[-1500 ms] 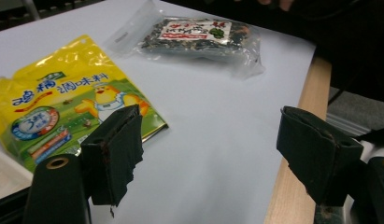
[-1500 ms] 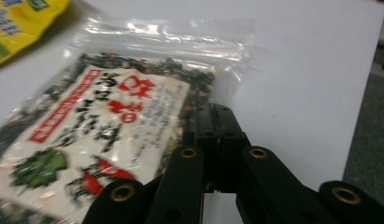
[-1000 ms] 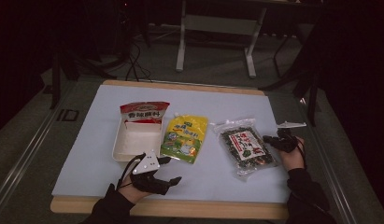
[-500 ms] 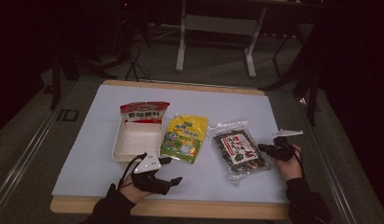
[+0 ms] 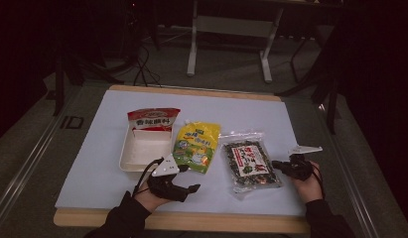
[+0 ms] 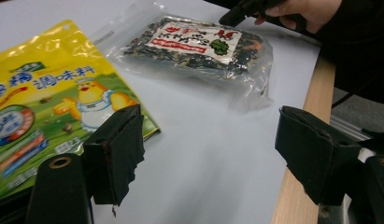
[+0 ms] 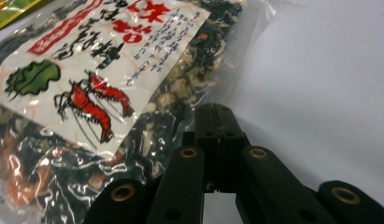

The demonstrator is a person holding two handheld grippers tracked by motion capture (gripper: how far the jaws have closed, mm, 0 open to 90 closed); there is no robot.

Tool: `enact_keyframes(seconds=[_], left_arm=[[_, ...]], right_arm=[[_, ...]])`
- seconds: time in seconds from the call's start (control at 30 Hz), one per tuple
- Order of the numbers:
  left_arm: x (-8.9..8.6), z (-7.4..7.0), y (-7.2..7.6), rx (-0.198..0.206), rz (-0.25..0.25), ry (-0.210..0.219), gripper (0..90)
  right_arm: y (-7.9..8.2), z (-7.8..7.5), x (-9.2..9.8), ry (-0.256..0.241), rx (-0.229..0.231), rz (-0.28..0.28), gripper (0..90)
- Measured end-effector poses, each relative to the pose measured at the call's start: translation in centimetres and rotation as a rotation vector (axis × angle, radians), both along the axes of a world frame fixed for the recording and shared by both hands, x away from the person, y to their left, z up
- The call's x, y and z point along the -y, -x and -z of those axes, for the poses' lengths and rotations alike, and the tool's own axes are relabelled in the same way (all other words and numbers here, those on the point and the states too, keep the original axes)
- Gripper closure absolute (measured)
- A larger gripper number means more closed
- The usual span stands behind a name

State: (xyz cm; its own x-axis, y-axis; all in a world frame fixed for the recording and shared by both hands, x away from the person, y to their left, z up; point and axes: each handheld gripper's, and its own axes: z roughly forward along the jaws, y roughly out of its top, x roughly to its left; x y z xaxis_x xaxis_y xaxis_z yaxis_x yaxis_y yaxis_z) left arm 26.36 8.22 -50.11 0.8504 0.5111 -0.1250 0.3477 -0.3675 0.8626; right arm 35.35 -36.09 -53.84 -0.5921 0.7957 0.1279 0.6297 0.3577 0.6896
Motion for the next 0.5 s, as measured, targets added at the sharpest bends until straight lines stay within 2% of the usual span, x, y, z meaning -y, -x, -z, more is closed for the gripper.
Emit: enact_keyframes(seconds=[0.1,0.23,0.37,0.5], left_arm=[[0.5,0.0,-0.3,-0.006,0.003,-0.012,25.3],[1.4,0.1,-0.8,-0.034,0.015,-0.009,25.7],[2.3,0.3,-1.4,-0.051,0.014,-0.018,25.8],[3.3,0.5,-2.0,-0.071,0.033,-0.025,25.8]], right_arm=[[0.5,0.0,-0.2,-0.005,0.0,-0.01,90.0],[1.0,0.0,-0.5,-0.004,0.003,-0.017,90.0],[1.6,-0.2,-0.8,-0.006,0.003,-0.039,90.0],[2.1,-0.3,-1.3,-0.013,0.0,-0.062,90.0]])
